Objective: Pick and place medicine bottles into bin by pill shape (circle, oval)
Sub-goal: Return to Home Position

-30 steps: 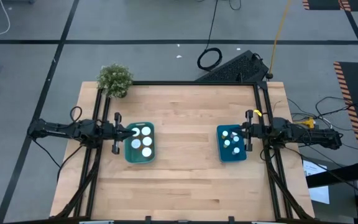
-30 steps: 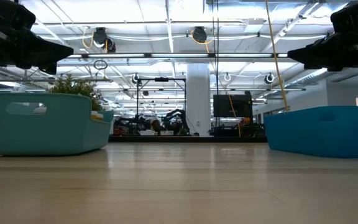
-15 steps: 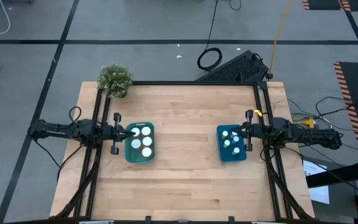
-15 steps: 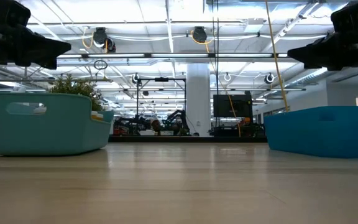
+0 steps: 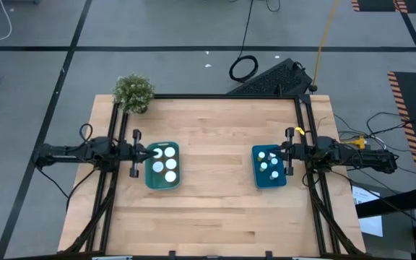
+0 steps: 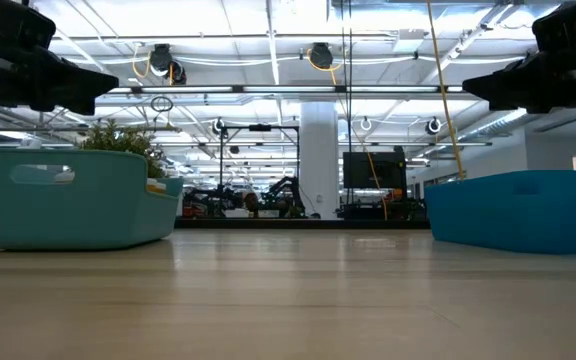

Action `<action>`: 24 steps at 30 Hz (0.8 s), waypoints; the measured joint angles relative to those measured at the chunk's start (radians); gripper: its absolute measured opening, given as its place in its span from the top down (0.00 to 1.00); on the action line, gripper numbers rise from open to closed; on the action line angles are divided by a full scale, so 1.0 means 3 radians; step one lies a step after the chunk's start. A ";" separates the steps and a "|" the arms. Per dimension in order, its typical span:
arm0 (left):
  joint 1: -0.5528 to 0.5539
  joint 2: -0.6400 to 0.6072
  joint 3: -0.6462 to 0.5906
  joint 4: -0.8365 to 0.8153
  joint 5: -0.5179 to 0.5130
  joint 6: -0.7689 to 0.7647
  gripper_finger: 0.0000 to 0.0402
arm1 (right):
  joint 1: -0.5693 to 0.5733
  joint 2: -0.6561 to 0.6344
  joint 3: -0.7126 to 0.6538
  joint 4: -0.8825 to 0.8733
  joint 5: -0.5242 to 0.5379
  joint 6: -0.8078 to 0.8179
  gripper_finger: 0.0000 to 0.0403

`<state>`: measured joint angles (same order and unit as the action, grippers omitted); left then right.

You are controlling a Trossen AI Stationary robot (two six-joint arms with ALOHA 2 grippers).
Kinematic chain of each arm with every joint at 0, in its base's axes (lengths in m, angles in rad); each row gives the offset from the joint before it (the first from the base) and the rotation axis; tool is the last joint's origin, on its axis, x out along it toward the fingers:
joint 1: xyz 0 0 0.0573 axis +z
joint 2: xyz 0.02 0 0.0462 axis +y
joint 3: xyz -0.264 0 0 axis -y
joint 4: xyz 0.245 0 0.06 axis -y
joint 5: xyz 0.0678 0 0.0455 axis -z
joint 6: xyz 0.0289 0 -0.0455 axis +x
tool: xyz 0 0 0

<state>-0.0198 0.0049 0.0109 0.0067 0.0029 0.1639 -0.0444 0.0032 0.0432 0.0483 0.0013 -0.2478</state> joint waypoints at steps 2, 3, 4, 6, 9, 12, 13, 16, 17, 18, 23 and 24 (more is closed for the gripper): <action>0.0025 0.0002 0.0000 0.0001 0.0001 0.0013 0.99 | 0.0000 0.0000 0.0000 0.0000 0.0000 0.0000 1.00; 0.0030 0.0002 0.0000 0.0001 -0.0001 0.0025 0.99 | 0.0000 0.0000 -0.0001 0.0000 0.0000 0.0000 1.00; 0.0030 0.0002 0.0000 0.0001 -0.0001 0.0037 0.99 | 0.0000 0.0000 0.0000 0.0000 0.0000 0.0000 1.00; 0.0030 0.0002 0.0000 0.0001 -0.0002 0.0036 0.99 | 0.0000 0.0000 -0.0001 0.0000 0.0000 0.0000 1.00; 0.0029 0.0002 -0.0001 0.0010 -0.0004 -0.0056 0.99 | 0.0000 0.0000 -0.0001 0.0000 0.0000 0.0000 1.00; 0.0029 0.0002 -0.0004 0.0037 -0.0011 -0.0061 0.99 | 0.0000 0.0000 0.0000 0.0000 0.0000 0.0000 1.00; 0.0028 0.0002 -0.0005 0.0048 -0.0013 -0.0054 0.99 | 0.0000 0.0000 -0.0001 0.0000 0.0000 0.0000 1.00; 0.0027 0.0002 -0.0006 0.0059 -0.0014 -0.0054 0.99 | 0.0000 0.0000 -0.0001 0.0000 0.0000 0.0000 1.00; 0.0027 0.0002 -0.0006 0.0060 -0.0014 -0.0052 0.99 | 0.0000 0.0000 -0.0001 0.0000 0.0000 0.0000 1.00; 0.0027 0.0002 -0.0006 0.0062 -0.0014 -0.0054 0.99 | 0.0000 0.0000 0.0000 0.0000 0.0000 0.0000 1.00; 0.0027 0.0002 -0.0006 0.0073 -0.0017 -0.0052 0.99 | 0.0000 0.0000 -0.0001 0.0000 0.0000 0.0000 1.00; 0.0027 0.0002 -0.0006 0.0076 -0.0017 -0.0052 0.99 | 0.0000 0.0000 -0.0001 0.0000 0.0000 0.0000 1.00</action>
<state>-0.0116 0.0055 0.0090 0.0294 -0.0021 0.1482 -0.0444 0.0032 0.0429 0.0483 0.0013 -0.2478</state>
